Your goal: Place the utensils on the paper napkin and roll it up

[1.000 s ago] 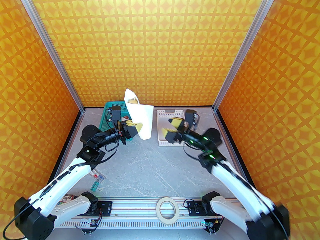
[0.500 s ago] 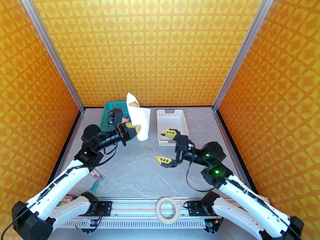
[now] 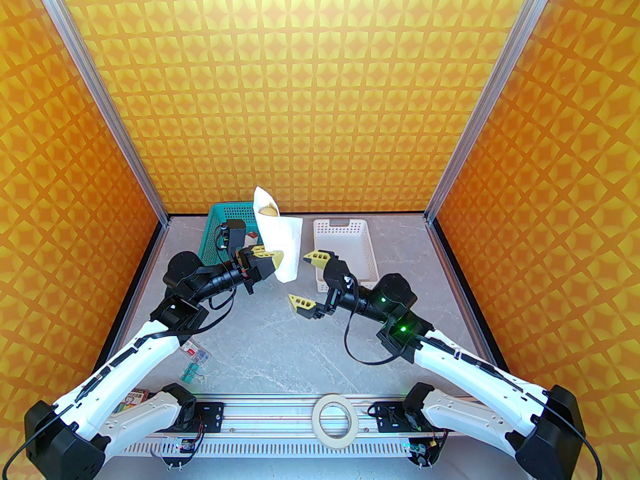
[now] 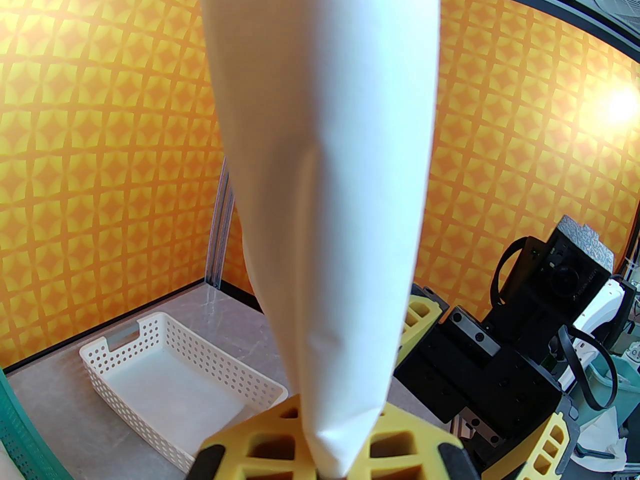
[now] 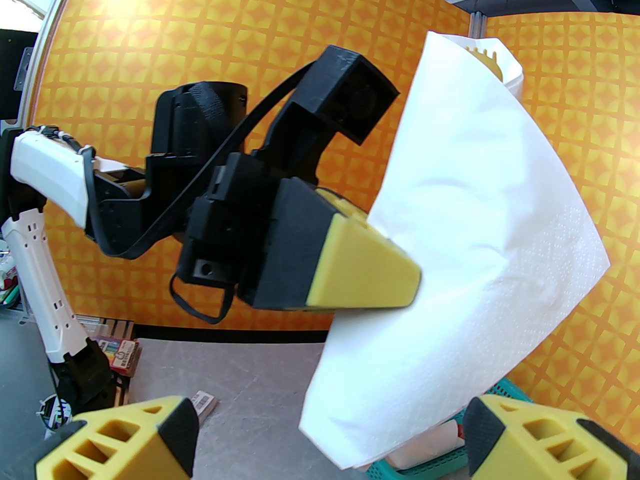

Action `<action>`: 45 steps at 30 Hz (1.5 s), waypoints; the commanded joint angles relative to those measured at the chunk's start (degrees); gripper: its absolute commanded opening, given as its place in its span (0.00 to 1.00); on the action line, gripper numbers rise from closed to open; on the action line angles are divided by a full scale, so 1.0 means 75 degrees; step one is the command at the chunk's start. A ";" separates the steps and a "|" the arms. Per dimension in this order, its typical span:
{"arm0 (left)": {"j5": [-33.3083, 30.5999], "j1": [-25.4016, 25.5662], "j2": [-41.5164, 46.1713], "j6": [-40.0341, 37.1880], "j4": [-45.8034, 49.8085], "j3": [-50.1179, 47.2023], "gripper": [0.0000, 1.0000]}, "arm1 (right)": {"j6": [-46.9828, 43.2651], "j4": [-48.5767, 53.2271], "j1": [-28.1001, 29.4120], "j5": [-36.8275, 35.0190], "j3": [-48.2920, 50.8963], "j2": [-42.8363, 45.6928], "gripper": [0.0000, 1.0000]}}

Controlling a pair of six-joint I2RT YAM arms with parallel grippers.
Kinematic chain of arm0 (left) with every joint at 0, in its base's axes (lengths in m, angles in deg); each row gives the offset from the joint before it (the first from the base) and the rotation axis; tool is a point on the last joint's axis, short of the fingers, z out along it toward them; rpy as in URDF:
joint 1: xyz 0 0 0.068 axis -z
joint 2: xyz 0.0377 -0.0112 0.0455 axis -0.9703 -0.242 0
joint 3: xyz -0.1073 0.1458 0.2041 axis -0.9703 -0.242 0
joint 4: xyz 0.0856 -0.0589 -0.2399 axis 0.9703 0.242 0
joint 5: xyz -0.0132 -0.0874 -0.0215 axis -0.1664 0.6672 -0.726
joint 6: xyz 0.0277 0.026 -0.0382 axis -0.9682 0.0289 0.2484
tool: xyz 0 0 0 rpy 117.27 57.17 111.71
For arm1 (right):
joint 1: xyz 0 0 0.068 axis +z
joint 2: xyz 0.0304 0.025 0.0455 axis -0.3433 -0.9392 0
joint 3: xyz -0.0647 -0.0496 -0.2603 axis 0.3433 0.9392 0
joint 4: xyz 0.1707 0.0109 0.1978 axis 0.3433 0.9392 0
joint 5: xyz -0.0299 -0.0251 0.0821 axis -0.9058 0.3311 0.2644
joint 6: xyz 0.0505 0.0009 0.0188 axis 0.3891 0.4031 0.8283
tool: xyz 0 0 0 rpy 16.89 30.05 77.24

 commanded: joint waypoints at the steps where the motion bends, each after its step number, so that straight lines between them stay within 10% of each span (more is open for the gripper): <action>1: -0.0003 0.0081 0.0089 -0.0104 -0.0184 -0.0007 0.00 | -0.0043 -0.0284 0.0066 -0.0193 -0.0279 -0.0124 0.91; 45: 0.0080 0.0351 -0.0240 -0.0338 0.0116 0.0307 0.00 | 0.0193 0.0314 0.0241 -0.0054 -0.0900 -0.1030 0.74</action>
